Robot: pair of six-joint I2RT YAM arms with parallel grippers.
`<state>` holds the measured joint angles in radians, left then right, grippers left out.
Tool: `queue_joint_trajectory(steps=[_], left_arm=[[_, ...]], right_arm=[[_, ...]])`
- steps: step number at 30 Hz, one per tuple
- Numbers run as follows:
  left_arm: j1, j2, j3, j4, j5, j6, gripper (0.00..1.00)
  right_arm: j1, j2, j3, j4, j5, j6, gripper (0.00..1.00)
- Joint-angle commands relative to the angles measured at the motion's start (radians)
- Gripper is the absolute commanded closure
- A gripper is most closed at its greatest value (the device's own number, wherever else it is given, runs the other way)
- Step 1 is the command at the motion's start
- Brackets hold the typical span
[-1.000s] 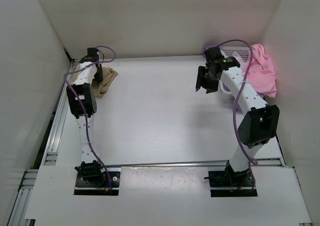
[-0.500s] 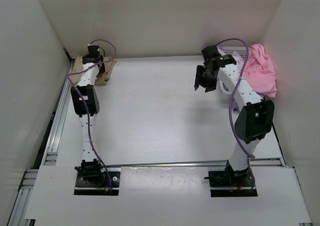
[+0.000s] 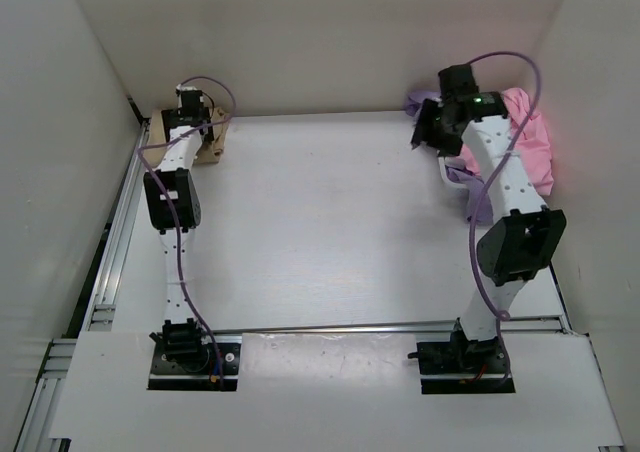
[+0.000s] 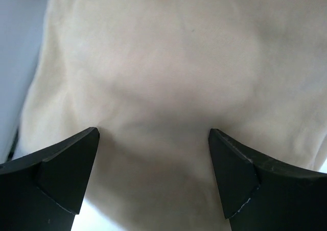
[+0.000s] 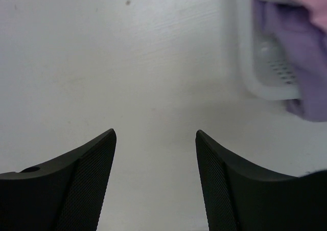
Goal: Fold and stack the t-shirts
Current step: Put the neatly folded tshirt into the corner of the board with the left arm, then grab crumpled tshirt from bin with the right arm
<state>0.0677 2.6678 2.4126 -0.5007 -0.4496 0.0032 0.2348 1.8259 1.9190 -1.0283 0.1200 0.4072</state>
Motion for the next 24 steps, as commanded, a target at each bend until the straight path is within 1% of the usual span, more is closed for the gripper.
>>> queue_joint_trajectory(steps=[1,2,3,5,6,7,8,9,11,12,13,14,16,18,19,20,22,23,24], left_arm=[[-0.017,-0.206,-0.039,0.005,-0.060,-0.003,0.01],[-0.026,-0.238,-0.070,0.005,-0.060,-0.003,0.01],[-0.026,-0.300,-0.090,0.005,-0.060,-0.003,0.01],[-0.058,-0.365,-0.144,0.005,-0.051,-0.003,0.01],[-0.069,-0.399,-0.211,0.005,-0.051,-0.003,0.01],[-0.080,-0.464,-0.248,0.005,-0.022,-0.003,0.01],[-0.106,-0.497,-0.288,0.005,-0.011,-0.003,0.01],[-0.120,-0.529,-0.372,0.005,0.011,-0.003,0.01],[-0.147,-0.621,-0.455,0.005,0.054,-0.003,0.01],[-0.175,-0.649,-0.495,0.005,0.054,-0.003,0.01],[-0.189,-0.676,-0.565,0.005,0.054,-0.003,0.01],[-0.203,-0.727,-0.596,0.005,0.054,-0.003,0.01],[-0.239,-0.775,-0.673,-0.004,0.054,-0.003,0.01],[-0.259,-0.832,-0.710,-0.004,0.054,-0.003,0.01],[-0.269,-0.842,-0.736,-0.004,0.054,-0.003,0.01],[-0.285,-0.852,-0.736,-0.013,0.028,-0.003,0.01],[-0.308,-0.852,-0.767,-0.013,-0.041,-0.003,0.01],[-0.309,-0.852,-0.776,-0.013,-0.064,-0.003,0.01],[-0.318,-0.852,-0.776,-0.013,-0.099,-0.003,0.01]], right_arm=[[-0.130,-0.042,0.106,0.030,0.084,-0.002,0.32],[-0.162,-0.028,0.123,0.039,0.116,-0.002,0.32],[-0.222,0.004,0.138,0.048,0.139,0.007,0.32],[-0.273,0.047,0.184,0.082,0.202,0.016,0.32],[-0.314,0.093,0.196,0.102,0.229,0.028,0.32],[-0.331,0.119,0.216,0.149,0.254,0.028,0.32],[-0.345,0.145,0.227,0.174,0.254,0.028,0.32],[-0.367,0.200,0.239,0.197,0.266,0.028,0.32],[-0.387,0.257,0.274,0.243,0.312,0.028,0.32],[-0.387,0.315,0.288,0.243,0.373,0.028,0.32],[-0.396,0.344,0.304,0.243,0.403,0.028,0.32],[-0.396,0.387,0.316,0.243,0.432,0.028,0.32],[-0.405,0.414,0.316,0.243,0.489,0.028,0.32],[-0.405,0.435,0.289,0.243,0.521,0.028,0.36],[-0.405,0.435,0.288,0.243,0.521,0.012,0.41],[-0.405,0.435,0.273,0.243,0.536,0.012,0.57],[-0.405,0.423,0.241,0.243,0.567,0.012,0.75],[-0.405,0.400,0.232,0.243,0.576,0.002,0.91],[-0.405,0.388,0.210,0.243,0.576,0.002,0.97]])
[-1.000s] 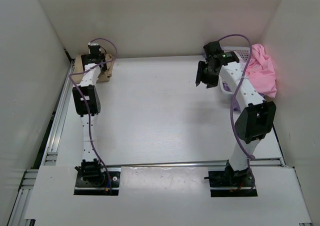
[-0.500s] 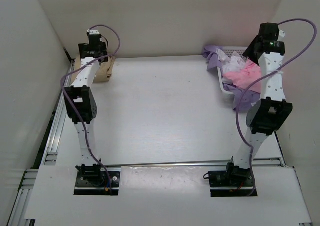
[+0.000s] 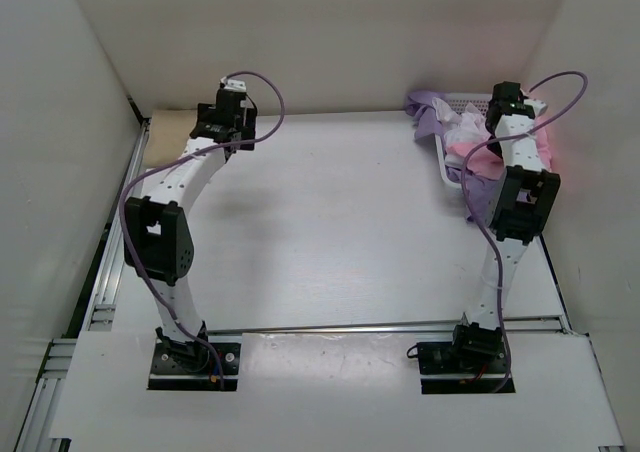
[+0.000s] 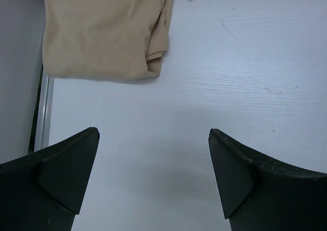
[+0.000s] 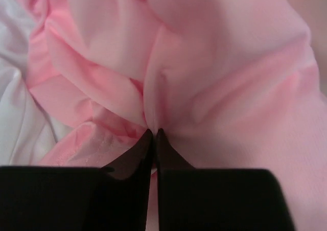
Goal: Fold and stack the t-shirts
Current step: Grab crumpled tshirt from bin with the right arm, then move the tshirt to the center of the board
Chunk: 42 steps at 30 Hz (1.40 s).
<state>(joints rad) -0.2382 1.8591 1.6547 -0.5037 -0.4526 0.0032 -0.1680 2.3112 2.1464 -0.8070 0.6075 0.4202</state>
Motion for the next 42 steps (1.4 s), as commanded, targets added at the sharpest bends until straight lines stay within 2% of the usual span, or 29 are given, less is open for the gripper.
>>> queue_joint_trajectory(steps=[1,4,7,12,15,20,21,22,25,31,33,35,36,38,40,42], left_arm=[[-0.012,-0.043,-0.035,-0.010,-0.110,-0.003,0.01],[-0.012,-0.043,-0.059,-0.019,-0.176,-0.003,0.01],[-0.012,-0.063,-0.084,-0.019,-0.211,-0.003,0.01],[-0.003,-0.133,-0.144,-0.039,-0.190,-0.003,0.01],[0.007,-0.182,-0.187,-0.052,-0.156,-0.003,0.01],[0.080,-0.270,-0.237,-0.114,-0.036,-0.003,0.01],[0.089,-0.282,-0.251,-0.125,-0.018,-0.003,0.01],[0.100,-0.303,-0.251,-0.134,-0.006,-0.003,0.01],[0.123,-0.334,-0.277,-0.147,0.017,-0.003,0.01],[0.162,-0.354,-0.277,-0.165,0.028,-0.003,0.01],[0.171,-0.354,-0.266,-0.174,0.028,-0.003,0.01],[0.171,-0.342,-0.266,-0.187,0.019,-0.003,0.01],[0.171,-0.330,-0.266,-0.199,0.008,-0.003,0.01],[0.159,-0.319,-0.266,-0.226,0.008,-0.003,0.01],[0.143,-0.319,-0.277,-0.257,0.050,-0.003,0.01],[0.111,-0.319,-0.291,-0.315,0.116,-0.003,0.01]], right_arm=[[-0.002,-0.114,-0.029,0.022,0.089,-0.011,1.00],[-0.002,-0.189,-0.059,0.032,0.069,-0.020,1.00],[0.028,-0.332,-0.068,0.046,0.016,-0.029,1.00],[0.123,-0.547,-0.046,0.098,-0.095,-0.122,1.00],[0.256,-0.718,-0.046,0.147,-0.164,-0.181,1.00],[0.464,-0.887,-0.074,0.290,-0.455,-0.244,1.00],[0.517,-0.918,-0.074,0.308,-0.566,-0.212,1.00],[0.541,-0.930,-0.074,0.330,-0.613,-0.184,1.00],[0.602,-0.952,-0.149,0.416,-0.679,-0.062,1.00],[0.644,-0.931,-0.413,0.428,-0.546,0.135,0.99],[0.604,-0.871,-0.475,0.337,-0.517,0.178,0.63],[0.537,-0.769,-0.476,0.216,-0.462,0.251,0.33],[0.509,-0.732,-0.458,0.078,-0.462,0.270,0.31],[0.451,-0.655,-0.457,0.000,-0.527,0.258,0.31],[0.450,-0.644,-0.523,0.015,-0.641,0.198,0.29],[0.514,-0.644,-0.572,0.032,-0.657,0.085,0.29]])
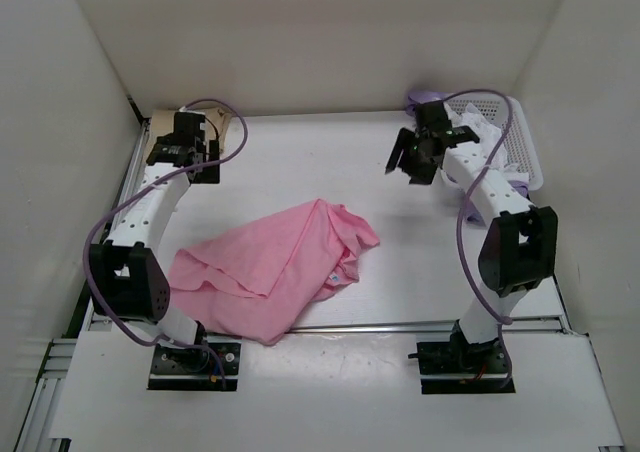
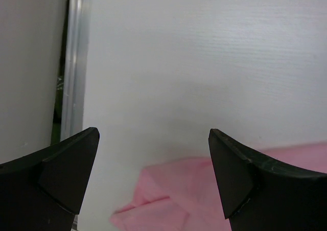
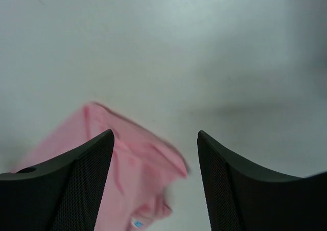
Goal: Fold and stack the t-shirts
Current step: Move the tshirt to the center of the board
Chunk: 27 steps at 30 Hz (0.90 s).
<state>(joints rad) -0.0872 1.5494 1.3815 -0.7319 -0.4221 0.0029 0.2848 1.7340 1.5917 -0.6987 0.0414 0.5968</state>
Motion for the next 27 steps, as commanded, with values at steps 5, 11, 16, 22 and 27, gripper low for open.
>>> queue_joint_trajectory(steps=[5,11,16,22,27], left_arm=[[-0.186,0.000,-0.102,-0.188,0.276,-0.003,0.01],[-0.296,0.021,-0.278,-0.175,0.175,-0.003,0.01],[-0.468,-0.060,-0.407,-0.155,0.186,-0.003,0.01],[-0.569,-0.063,-0.466,-0.133,0.209,-0.003,0.08],[-0.569,0.017,-0.455,-0.144,0.260,-0.003,0.10]], right_arm=[[0.195,-0.030,-0.152,-0.044,-0.107,-0.141,0.28],[0.255,0.062,-0.259,0.021,-0.072,-0.036,0.29],[0.208,0.084,-0.291,0.031,-0.029,0.104,0.35],[0.128,0.055,-0.338,0.080,-0.029,0.161,0.36],[0.094,0.116,-0.314,0.080,-0.040,0.161,0.36]])
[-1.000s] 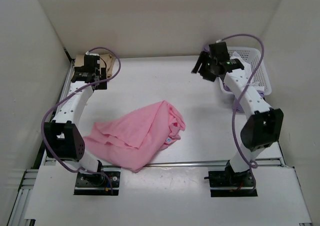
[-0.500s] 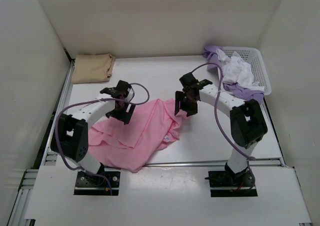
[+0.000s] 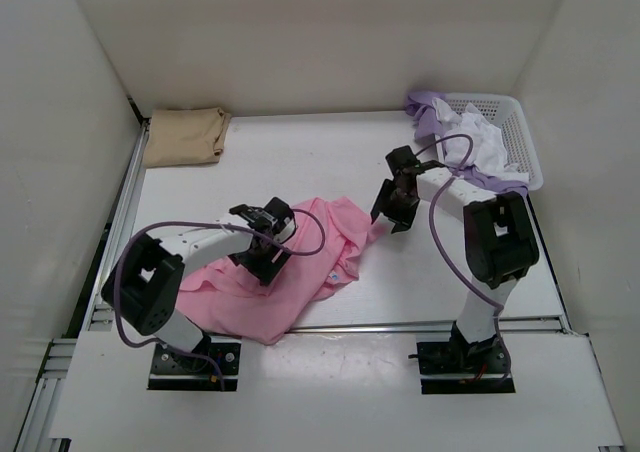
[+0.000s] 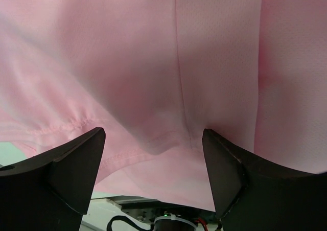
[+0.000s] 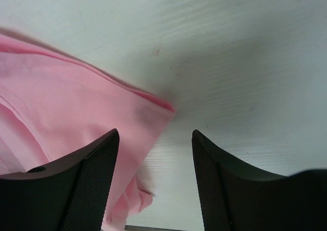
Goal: Fold and stack the t-shirts
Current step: Move the tshirt to the center of the board, then flatten out the tshirt
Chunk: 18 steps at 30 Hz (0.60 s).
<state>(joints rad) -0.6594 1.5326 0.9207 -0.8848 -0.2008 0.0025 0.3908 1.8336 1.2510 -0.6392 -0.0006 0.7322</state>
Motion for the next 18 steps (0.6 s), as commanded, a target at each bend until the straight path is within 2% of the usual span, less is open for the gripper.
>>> queue_joint_trajectory(steps=[1,5,8,9,12,13,15,16,18], left_arm=[[0.003,0.047,0.006,0.009,0.020,-0.002,0.13],[0.012,0.078,0.027,-0.005,0.070,-0.002,0.19],[0.012,0.087,0.038,-0.025,0.123,-0.002,0.28],[0.012,0.099,0.038,-0.025,0.135,-0.002,0.41],[0.012,0.109,0.038,-0.045,0.165,-0.002,0.59],[0.012,0.109,0.038,-0.045,0.175,-0.002,0.72],[0.012,0.109,0.047,-0.045,0.184,-0.002,0.90],[0.012,0.109,0.047,-0.045,0.184,-0.002,0.90],[0.036,0.109,0.059,-0.055,0.195,-0.002,0.90]], right_arm=[[-0.012,0.027,0.036,0.021,0.002,0.026,0.37],[-0.012,0.079,0.057,0.021,-0.025,0.012,0.37],[-0.012,0.111,0.080,0.021,-0.026,-0.013,0.37],[-0.001,0.125,0.080,0.021,-0.004,-0.022,0.37],[0.011,0.154,0.110,-0.028,0.034,-0.031,0.37],[0.020,0.154,0.122,-0.040,0.050,-0.031,0.39],[0.029,0.154,0.122,-0.050,0.076,-0.031,0.48],[0.029,0.154,0.111,-0.050,0.076,-0.031,0.63],[0.029,0.154,0.111,-0.063,0.085,-0.022,0.85]])
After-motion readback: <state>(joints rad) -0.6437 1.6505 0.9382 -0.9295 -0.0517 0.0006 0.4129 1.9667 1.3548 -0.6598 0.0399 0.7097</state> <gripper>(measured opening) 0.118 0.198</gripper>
